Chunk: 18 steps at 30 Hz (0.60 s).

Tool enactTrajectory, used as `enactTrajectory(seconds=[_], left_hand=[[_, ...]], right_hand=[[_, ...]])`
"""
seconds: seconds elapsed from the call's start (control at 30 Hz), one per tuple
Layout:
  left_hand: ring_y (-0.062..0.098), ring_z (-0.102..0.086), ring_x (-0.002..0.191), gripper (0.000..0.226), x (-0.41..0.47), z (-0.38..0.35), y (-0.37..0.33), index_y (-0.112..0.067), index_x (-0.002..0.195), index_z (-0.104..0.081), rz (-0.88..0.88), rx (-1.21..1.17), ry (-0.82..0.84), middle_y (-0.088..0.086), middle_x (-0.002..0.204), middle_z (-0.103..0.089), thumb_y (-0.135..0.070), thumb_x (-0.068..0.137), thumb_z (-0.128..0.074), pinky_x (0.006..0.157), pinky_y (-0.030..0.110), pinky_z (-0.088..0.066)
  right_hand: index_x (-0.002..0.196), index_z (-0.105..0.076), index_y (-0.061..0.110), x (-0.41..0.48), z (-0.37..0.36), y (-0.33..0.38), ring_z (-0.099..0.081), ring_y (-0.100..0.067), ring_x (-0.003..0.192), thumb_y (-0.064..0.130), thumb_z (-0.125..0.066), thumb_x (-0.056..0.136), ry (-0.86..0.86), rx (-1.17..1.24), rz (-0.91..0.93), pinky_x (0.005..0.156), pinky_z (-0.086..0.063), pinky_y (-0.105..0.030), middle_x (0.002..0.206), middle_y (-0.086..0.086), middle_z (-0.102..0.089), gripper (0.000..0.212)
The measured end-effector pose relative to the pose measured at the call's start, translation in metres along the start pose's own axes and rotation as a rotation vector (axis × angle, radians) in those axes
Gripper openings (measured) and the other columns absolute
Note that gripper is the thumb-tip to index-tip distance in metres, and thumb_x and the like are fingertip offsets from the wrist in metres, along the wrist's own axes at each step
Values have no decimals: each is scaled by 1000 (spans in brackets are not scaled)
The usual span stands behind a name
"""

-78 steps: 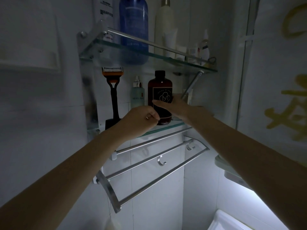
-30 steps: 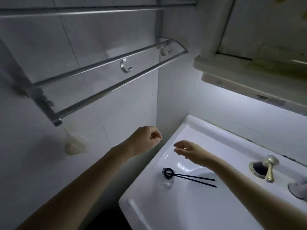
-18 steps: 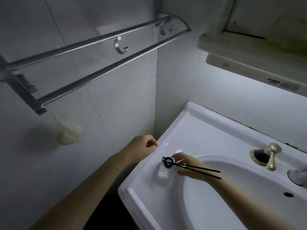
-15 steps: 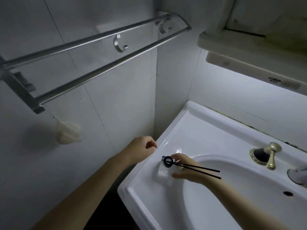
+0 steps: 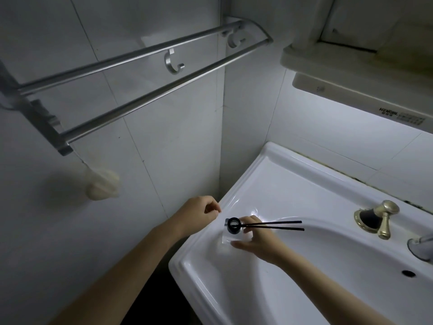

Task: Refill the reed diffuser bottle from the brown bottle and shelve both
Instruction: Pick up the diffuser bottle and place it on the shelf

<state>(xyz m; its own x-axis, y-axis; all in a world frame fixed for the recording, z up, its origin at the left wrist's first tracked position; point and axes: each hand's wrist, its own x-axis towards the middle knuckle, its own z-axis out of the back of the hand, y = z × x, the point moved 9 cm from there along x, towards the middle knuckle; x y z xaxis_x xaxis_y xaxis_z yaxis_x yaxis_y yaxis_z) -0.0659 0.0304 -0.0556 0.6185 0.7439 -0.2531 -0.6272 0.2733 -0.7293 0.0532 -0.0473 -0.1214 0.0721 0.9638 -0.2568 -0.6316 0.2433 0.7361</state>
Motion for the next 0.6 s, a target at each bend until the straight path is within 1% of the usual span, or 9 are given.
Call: enactTrajectory(seconds=[0.1, 0.17, 0.27, 0.37, 0.5, 0.6], left_hand=[[5, -54, 76, 12, -4, 5, -2, -18, 92, -61, -3, 7, -23, -4, 87, -60, -17, 86, -50, 60, 8, -37], [4, -53, 75, 12, -6, 10, -4, -17, 93, -60, -10, 28, -35, -5, 86, -59, -17, 86, -50, 57, 7, -37], [5, -53, 76, 14, -11, 18, -7, -16, 95, -61, -12, 37, -54, -6, 85, -58, -17, 87, -50, 60, 10, -36], [7, -53, 75, 13, -18, 28, -12, -16, 94, -62, -19, 34, -87, -7, 82, -57, -17, 86, -50, 61, 12, -37], [8, -54, 75, 13, -26, 38, -21, -16, 93, -62, -47, 48, -123, -5, 83, -59, -17, 86, -51, 62, 12, -38], [7, -54, 76, 14, -33, 48, -32, -14, 95, -61, -84, 77, -146, -4, 85, -60, -16, 87, -51, 62, 10, -38]], right_hand=[[118, -52, 21, 3, 2, 9, -53, -5, 89, 32, -72, 74, -4, 43, 31, 71, -42, -15, 109, 7, -47, 50], [119, -52, 21, 3, 6, 16, -52, -3, 87, 31, -72, 74, -10, 54, 50, 68, -40, -10, 109, 6, -47, 50], [120, -52, 19, 4, 13, 25, -54, -7, 88, 31, -73, 74, -31, 50, 78, 74, -42, -15, 109, 7, -47, 51], [118, -53, 20, 1, 22, 36, -54, -9, 90, 31, -73, 74, -46, 45, 106, 75, -43, -17, 108, 9, -49, 50], [115, -55, 21, 0, 33, 46, -55, -8, 89, 33, -73, 73, -60, 27, 140, 70, -44, -11, 108, 8, -52, 47], [108, -57, 26, -4, 43, 59, -57, -8, 88, 33, -73, 73, -61, 24, 176, 66, -44, -7, 111, 4, -57, 39]])
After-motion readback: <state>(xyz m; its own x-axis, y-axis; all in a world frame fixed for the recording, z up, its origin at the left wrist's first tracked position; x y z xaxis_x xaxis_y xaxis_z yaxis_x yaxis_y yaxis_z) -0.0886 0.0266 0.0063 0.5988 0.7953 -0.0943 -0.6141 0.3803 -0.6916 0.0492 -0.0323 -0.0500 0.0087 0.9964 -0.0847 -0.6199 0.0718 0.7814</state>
